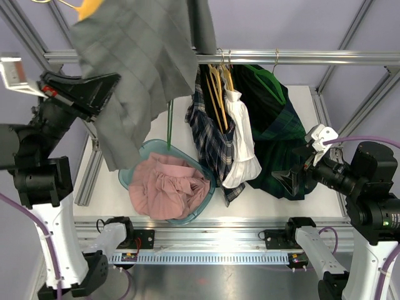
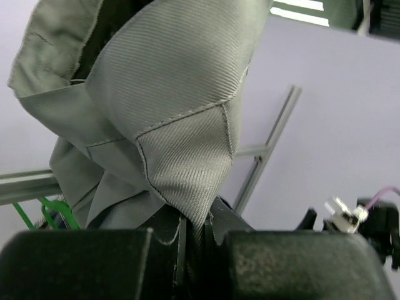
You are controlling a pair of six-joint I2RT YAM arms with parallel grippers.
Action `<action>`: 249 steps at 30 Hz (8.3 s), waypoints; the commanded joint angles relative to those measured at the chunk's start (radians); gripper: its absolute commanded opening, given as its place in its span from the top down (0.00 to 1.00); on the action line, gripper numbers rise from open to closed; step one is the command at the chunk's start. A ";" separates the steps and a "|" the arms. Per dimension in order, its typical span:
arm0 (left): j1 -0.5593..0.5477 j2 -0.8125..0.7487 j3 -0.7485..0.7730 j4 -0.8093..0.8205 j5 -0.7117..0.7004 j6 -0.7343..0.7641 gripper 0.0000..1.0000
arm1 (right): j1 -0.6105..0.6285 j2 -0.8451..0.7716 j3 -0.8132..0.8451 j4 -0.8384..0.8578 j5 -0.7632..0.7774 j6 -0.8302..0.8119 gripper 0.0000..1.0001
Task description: Remove the skirt from the hanger
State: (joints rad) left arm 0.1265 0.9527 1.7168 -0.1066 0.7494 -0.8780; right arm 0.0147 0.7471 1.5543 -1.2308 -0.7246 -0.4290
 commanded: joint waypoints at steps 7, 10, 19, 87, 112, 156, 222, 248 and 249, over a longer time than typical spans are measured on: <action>-0.211 -0.041 0.018 -0.177 0.059 0.295 1.00 | -0.004 0.004 0.030 0.021 0.062 -0.034 0.01; -0.289 -0.074 0.012 -0.200 0.097 0.330 1.00 | -0.004 0.020 0.058 0.010 0.114 -0.034 0.01; -0.433 -0.132 -0.146 -0.134 0.228 0.266 1.00 | -0.005 0.034 0.081 0.016 0.165 -0.005 0.00; -1.714 -0.187 -1.017 0.142 -1.302 1.240 1.00 | -0.111 0.126 -0.441 0.264 0.085 0.179 0.58; -1.725 -0.575 -0.864 -0.537 -1.493 0.869 1.00 | -0.171 0.046 -0.511 0.389 0.526 -0.051 1.00; -1.713 -0.247 -0.807 -0.257 -1.168 1.033 1.00 | -0.173 -0.037 -0.364 -0.411 -0.467 -1.056 0.08; -1.559 -0.022 -0.812 -0.417 -1.409 0.462 0.63 | -0.019 0.083 -0.378 -0.409 -0.156 -0.932 1.00; -1.524 -0.408 -0.744 -1.298 -1.719 -0.303 1.00 | -0.019 -0.159 -0.362 -0.409 0.102 -0.834 1.00; -1.524 -0.414 -0.743 -1.309 -1.728 -0.326 1.00 | -0.021 -0.173 -0.358 -0.409 0.093 -0.821 1.00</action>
State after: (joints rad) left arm -1.4021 0.5686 0.9253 -1.2488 -0.8612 -1.0588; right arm -0.0010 0.6151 1.1522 -1.3834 -0.6712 -1.3239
